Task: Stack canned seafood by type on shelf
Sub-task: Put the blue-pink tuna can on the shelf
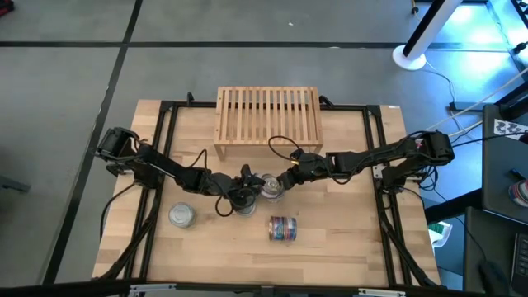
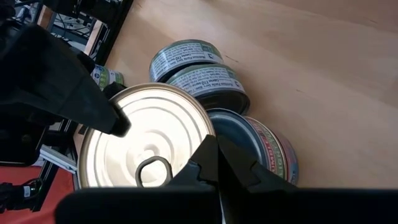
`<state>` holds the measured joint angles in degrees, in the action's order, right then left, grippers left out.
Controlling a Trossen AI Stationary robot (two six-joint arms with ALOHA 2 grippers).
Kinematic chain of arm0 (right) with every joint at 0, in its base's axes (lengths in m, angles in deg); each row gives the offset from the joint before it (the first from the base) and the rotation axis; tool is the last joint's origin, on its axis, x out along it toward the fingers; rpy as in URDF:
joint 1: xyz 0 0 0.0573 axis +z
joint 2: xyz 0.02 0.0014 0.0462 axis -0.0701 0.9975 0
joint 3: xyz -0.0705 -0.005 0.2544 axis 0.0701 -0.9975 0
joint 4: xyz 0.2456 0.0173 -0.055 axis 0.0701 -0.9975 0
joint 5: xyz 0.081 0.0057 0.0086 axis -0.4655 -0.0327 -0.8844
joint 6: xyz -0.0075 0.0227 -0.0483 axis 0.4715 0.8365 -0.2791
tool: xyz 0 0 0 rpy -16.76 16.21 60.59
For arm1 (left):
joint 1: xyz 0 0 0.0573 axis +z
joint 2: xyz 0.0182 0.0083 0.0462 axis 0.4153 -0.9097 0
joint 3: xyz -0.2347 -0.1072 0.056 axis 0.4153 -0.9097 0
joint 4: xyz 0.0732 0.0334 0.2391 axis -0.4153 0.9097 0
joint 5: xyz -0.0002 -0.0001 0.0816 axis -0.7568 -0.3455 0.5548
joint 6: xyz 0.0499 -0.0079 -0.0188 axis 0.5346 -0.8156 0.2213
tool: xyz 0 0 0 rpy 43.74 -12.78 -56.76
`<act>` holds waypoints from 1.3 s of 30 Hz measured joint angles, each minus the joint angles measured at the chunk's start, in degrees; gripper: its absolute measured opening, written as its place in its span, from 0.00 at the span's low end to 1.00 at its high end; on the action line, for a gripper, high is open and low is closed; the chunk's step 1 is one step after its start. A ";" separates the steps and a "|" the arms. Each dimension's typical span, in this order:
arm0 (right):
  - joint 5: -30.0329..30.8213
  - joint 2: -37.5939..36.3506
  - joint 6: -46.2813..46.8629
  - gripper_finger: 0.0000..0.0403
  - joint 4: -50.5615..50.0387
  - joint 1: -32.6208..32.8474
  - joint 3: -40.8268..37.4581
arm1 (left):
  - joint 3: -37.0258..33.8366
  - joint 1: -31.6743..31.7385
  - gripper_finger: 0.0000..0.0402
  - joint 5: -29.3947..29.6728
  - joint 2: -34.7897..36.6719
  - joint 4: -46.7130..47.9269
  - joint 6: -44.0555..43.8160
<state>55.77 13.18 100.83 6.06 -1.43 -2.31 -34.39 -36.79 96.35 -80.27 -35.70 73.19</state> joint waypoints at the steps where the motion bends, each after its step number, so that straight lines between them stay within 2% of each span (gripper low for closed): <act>1: 0.00 0.00 0.00 0.00 0.00 0.00 0.00 | 0.00 0.00 0.49 -0.02 0.00 0.02 -0.01; 10: -0.50 0.04 -0.23 0.03 1.12 0.00 -0.06 | -0.09 -0.02 0.51 -0.31 -0.02 -1.43 -1.27; 20: -1.43 0.07 -1.62 0.23 1.33 0.00 -0.09 | -0.11 -0.07 0.51 -0.47 -0.04 -1.85 -1.68; 25: -1.92 -0.37 -2.96 0.28 1.03 -0.02 -0.12 | -0.13 -0.16 0.50 -0.54 0.00 -2.18 -1.68; 32: 0.45 -5.93 -8.29 0.29 -0.22 0.02 -0.13 | -0.09 -0.11 0.51 0.75 0.63 -6.17 -4.66; 39: 3.01 -12.50 -11.82 0.29 -3.37 0.02 -0.07 | -0.07 -0.13 0.51 1.55 0.63 -14.10 -2.91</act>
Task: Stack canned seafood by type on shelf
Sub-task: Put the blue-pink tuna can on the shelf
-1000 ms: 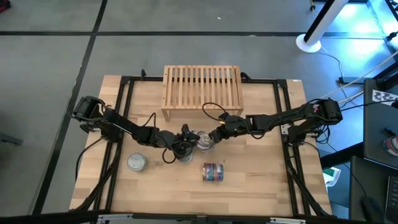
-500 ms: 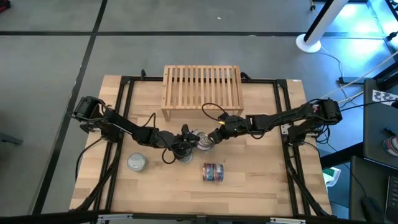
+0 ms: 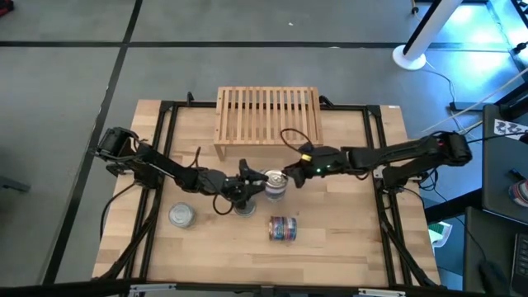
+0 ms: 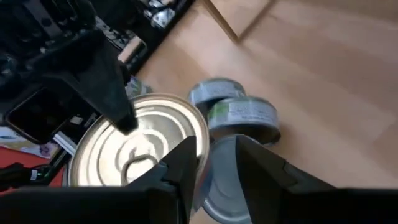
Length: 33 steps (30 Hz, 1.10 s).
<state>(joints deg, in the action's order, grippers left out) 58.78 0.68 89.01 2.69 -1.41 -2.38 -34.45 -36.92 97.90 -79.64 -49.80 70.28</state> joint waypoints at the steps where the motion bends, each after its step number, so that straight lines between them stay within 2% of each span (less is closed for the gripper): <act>1: 0.28 -0.89 -0.83 0.29 0.04 0.00 0.00 | 0.00 0.00 0.51 0.51 0.00 -0.81 0.19; 11: 5.92 -12.49 -12.58 0.29 -0.21 0.00 0.02 | 0.00 0.02 0.52 7.71 0.44 -7.75 4.66; 18: 9.48 -18.24 -21.21 0.29 -0.16 0.00 0.04 | 0.07 1.28 0.52 16.64 4.13 -11.67 15.99; 24: 10.57 -19.09 -24.63 0.29 -0.21 -0.02 0.09 | 0.07 5.39 0.52 21.52 8.47 -10.97 25.72; 29: 10.99 -17.88 -29.03 0.29 0.18 -0.02 0.09 | 0.07 9.42 0.52 24.19 10.21 -10.43 26.81; 33: 13.69 -16.76 -34.26 0.29 1.74 -0.02 0.09 | 0.07 12.50 0.52 24.21 10.19 -9.98 27.93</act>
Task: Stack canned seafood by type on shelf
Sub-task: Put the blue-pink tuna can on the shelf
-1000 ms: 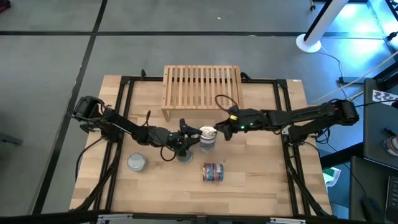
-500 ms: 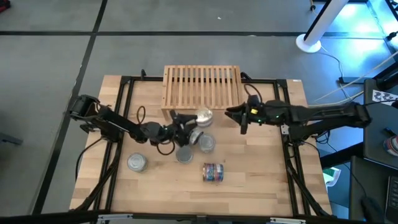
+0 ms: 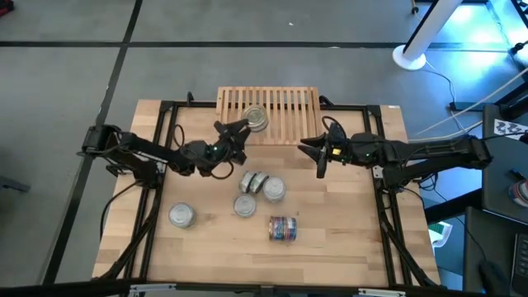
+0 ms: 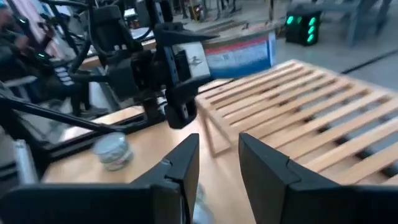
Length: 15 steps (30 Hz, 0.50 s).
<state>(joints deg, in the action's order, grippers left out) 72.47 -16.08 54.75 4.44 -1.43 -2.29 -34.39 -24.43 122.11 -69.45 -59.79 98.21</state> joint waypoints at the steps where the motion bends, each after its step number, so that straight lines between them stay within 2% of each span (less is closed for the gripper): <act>1: 0.94 0.39 -1.04 0.29 0.59 0.00 0.00 | 0.00 0.74 0.52 -0.03 0.00 0.37 0.31; 6: 3.70 3.34 -8.99 0.29 9.74 -1.28 0.02 | 0.00 4.44 0.52 0.16 0.01 3.57 -2.78; 10: -0.25 6.18 -11.03 0.29 16.39 -5.22 0.04 | 0.00 5.38 0.52 0.19 0.02 3.99 -7.39; 15: -5.58 8.58 -10.46 0.29 17.80 -11.42 0.02 | 0.00 5.05 0.52 0.17 0.24 3.98 -10.95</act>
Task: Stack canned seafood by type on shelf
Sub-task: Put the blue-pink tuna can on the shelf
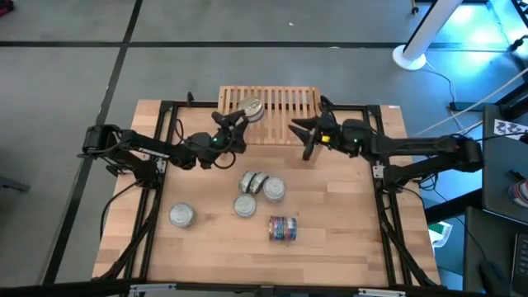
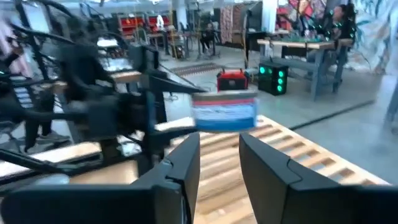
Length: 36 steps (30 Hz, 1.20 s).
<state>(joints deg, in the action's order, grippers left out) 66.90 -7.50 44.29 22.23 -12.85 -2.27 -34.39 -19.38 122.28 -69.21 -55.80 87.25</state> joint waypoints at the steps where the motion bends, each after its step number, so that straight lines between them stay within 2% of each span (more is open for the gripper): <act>1: -0.79 0.52 0.73 0.29 0.14 -1.04 0.00 | 0.00 -0.22 0.52 0.00 0.01 0.01 -0.79; 9: -7.98 4.06 2.77 0.29 2.30 -6.90 0.00 | -0.02 -2.31 0.52 2.75 1.26 0.04 -4.81; 14: -11.63 7.77 2.64 0.29 9.40 -7.46 0.02 | 0.00 -4.84 0.52 7.82 1.33 0.68 -5.05; 18: -11.96 10.39 2.59 0.29 13.15 -7.34 0.08 | -0.01 -7.61 0.52 9.91 1.33 1.81 -6.15; 23: -12.43 13.08 2.54 0.29 12.85 -7.34 2.32 | -0.02 -10.30 0.52 11.71 1.33 2.29 -4.86; 28: -15.62 16.47 2.41 0.29 12.04 -7.34 6.22 | -0.01 -11.25 0.52 14.76 1.33 5.65 -1.74; 33: -19.55 19.76 2.40 0.29 11.76 -7.34 9.95 | 0.00 -11.03 0.52 15.17 1.33 6.31 -1.34; 36: -21.62 21.13 2.43 0.29 11.61 -7.27 11.64 | 0.70 -11.14 0.52 18.78 1.31 7.90 0.04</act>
<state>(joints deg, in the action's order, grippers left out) 45.27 13.63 46.72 33.85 -20.12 9.37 -33.69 -30.52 141.06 -67.90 -47.91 87.30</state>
